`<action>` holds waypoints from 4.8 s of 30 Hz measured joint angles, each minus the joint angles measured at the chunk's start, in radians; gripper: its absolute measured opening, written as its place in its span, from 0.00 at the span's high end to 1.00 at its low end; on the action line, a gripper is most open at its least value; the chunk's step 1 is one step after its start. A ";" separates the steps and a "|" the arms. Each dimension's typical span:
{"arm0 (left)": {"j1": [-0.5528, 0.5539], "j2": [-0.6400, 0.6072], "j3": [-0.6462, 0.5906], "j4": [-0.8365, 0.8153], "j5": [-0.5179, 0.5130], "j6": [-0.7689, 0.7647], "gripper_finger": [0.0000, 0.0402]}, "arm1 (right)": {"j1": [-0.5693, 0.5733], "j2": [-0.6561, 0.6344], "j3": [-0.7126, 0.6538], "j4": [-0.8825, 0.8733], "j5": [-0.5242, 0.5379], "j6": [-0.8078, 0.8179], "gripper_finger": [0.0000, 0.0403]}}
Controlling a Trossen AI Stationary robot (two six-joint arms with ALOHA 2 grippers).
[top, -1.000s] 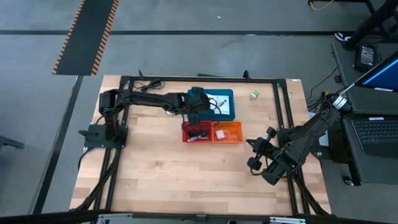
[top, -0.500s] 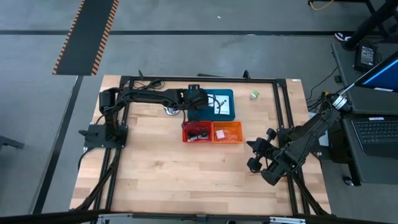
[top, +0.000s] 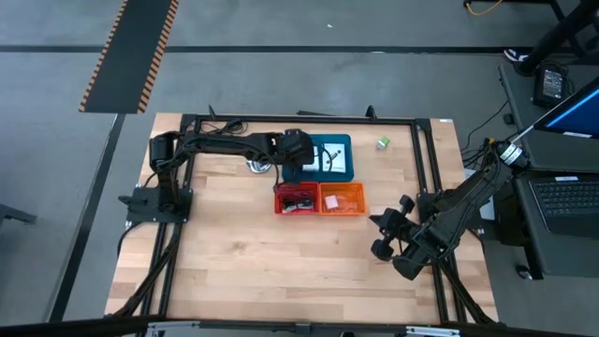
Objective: Pick and place items into bin
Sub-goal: Put the white card reader box into the blue bin, then put the green charger adapter into the orange bin
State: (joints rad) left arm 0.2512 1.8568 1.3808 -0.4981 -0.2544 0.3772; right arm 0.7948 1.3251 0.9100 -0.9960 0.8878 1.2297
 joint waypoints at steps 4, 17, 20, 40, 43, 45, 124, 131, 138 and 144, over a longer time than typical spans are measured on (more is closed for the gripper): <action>-0.005 0.000 0.000 0.000 0.049 -0.016 0.74 | 0.000 0.000 0.000 0.017 0.000 0.000 1.00; -0.057 -0.162 0.000 -0.008 0.099 0.053 0.86 | -0.097 0.000 0.061 -0.030 -0.001 -0.093 1.00; -0.061 -0.218 0.001 -0.016 0.214 0.050 0.95 | -0.136 0.000 0.113 -0.082 0.001 -0.172 1.00; -0.116 -0.604 -0.567 0.435 0.237 -0.130 0.99 | -0.559 -0.344 -0.075 0.138 -0.333 -0.589 1.00; -0.122 -0.626 -0.595 0.457 0.210 -0.143 1.00 | -0.697 -0.385 -0.075 0.130 -0.423 -0.638 1.00; -0.122 -0.631 -0.606 0.470 0.192 -0.158 1.00 | -0.789 -0.399 -0.075 0.128 -0.469 -0.642 1.00; -0.144 -0.630 -0.653 0.313 0.221 -0.214 1.00 | -1.606 0.456 0.277 0.015 -0.695 -0.120 0.45; -0.154 -0.630 -0.653 0.313 0.222 -0.172 1.00 | -1.637 0.463 0.277 -0.025 -0.703 -0.160 0.45; -0.153 -0.630 -0.653 0.314 0.221 -0.169 0.99 | -1.659 0.463 0.277 -0.019 -0.706 -0.171 0.45; -0.153 -0.630 -0.653 0.313 0.221 -0.169 0.99 | -1.666 0.463 0.277 0.078 -0.706 -0.186 0.45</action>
State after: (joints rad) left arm 0.0986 1.2266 0.7277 -0.1848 -0.0334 0.2081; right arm -0.8711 1.7885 1.1870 -0.9185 0.1818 1.0435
